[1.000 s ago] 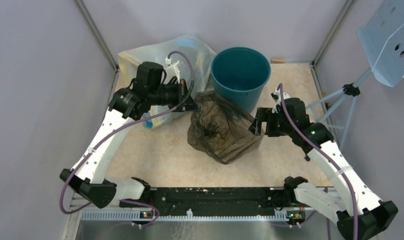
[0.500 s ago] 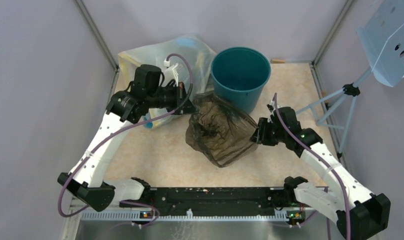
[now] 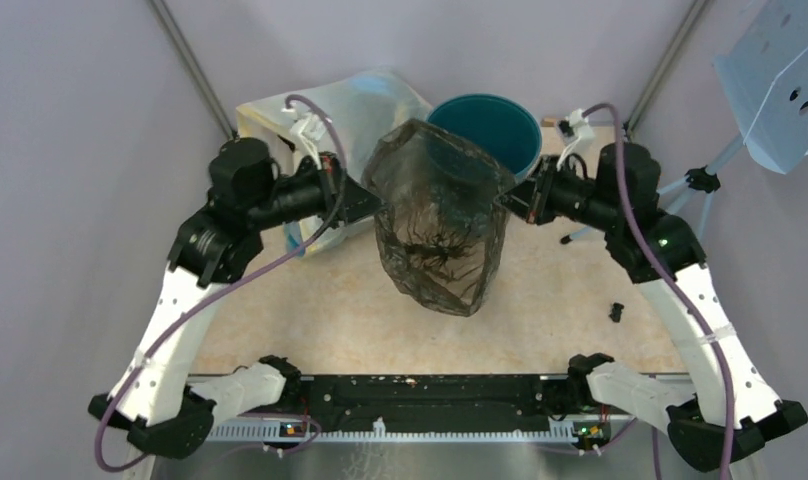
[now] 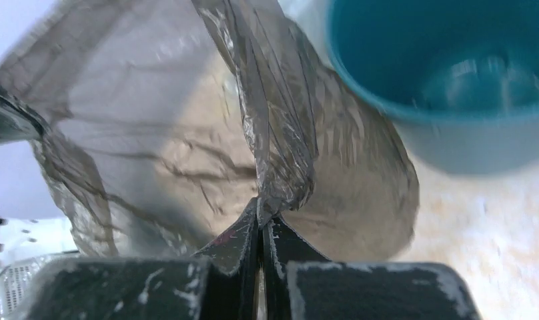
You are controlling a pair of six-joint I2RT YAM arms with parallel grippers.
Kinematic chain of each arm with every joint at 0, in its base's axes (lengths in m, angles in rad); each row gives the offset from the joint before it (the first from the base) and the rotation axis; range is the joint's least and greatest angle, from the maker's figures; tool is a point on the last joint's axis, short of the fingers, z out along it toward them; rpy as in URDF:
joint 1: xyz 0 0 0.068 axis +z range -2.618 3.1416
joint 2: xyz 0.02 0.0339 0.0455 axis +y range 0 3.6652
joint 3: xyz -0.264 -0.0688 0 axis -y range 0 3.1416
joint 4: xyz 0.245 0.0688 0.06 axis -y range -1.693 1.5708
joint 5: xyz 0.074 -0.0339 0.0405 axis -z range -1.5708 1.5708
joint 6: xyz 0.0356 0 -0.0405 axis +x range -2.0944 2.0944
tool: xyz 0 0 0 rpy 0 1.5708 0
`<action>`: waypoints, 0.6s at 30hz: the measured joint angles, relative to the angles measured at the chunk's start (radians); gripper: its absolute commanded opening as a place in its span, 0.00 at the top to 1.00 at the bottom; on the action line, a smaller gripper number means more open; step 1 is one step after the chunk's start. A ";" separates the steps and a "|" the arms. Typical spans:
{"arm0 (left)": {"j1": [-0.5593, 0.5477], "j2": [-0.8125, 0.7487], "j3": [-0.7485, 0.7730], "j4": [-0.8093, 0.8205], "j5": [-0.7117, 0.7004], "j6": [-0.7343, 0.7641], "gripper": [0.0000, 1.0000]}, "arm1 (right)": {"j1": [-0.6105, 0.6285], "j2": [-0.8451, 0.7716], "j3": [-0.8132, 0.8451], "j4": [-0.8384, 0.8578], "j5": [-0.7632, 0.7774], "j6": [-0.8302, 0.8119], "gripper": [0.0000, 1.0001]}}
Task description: Put the trash bags into the trash bin
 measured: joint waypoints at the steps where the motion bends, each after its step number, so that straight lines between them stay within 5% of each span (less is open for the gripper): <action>1: 0.000 -0.035 -0.004 0.046 0.000 -0.010 1.00 | 0.000 0.014 0.055 0.002 -0.016 -0.001 1.00; 9: 0.000 -0.233 0.007 0.387 -0.081 -0.043 1.00 | 0.000 0.184 0.504 0.035 -0.080 0.018 1.00; 18: 0.000 -0.083 0.095 0.502 -0.171 -0.005 1.00 | -0.001 0.390 0.887 -0.041 0.112 0.010 1.00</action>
